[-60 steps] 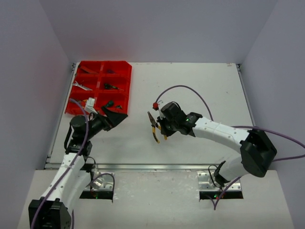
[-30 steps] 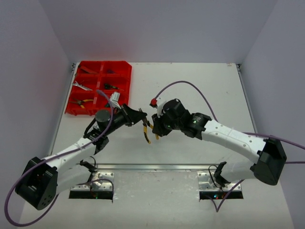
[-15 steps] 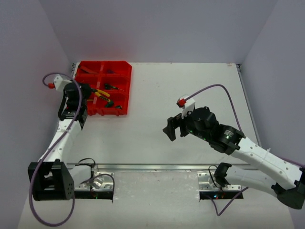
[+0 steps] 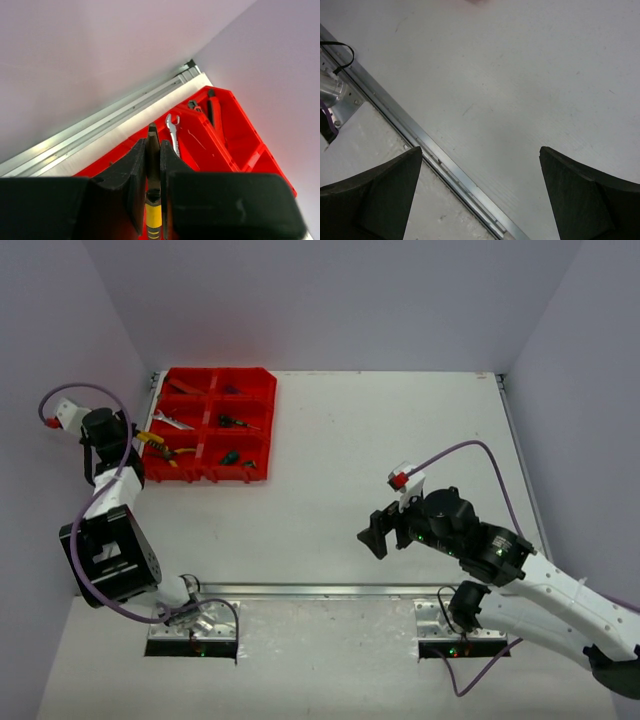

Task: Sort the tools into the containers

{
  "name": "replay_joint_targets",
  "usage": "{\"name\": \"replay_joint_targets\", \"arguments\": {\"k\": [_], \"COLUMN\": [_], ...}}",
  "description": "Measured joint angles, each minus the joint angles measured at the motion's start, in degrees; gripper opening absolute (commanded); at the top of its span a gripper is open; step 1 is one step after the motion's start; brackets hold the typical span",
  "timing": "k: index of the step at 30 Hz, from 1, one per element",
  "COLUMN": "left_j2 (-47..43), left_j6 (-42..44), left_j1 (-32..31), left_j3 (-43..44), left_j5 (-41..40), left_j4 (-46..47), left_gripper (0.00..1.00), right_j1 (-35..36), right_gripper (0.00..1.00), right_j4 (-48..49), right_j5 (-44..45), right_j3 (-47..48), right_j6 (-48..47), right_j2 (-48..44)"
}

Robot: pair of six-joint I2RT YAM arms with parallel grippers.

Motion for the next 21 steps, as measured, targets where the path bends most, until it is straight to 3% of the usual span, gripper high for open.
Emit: {"name": "replay_joint_targets", "arguments": {"k": [9,15,21], "left_j2": [4.3,6.5,6.2], "left_j6": [0.1,-1.6,-2.9], "left_j1": [0.2,0.1,0.1], "left_j3": [0.0,-0.6,-0.9], "left_j5": [8.2,12.8,16.3], "left_j4": [4.9,6.6,7.8], "left_gripper": [0.00,0.40,0.50], "right_j1": [0.0,0.0,0.0], "right_gripper": [0.99,0.99,0.99], "right_j4": [0.0,-0.1,-0.5], "right_j5": [-1.1,-1.4,-1.7], "right_j3": [0.0,0.0,0.4], "right_j6": [-1.2,-1.1,-1.1], "right_j2": [1.0,1.6,1.6]}}
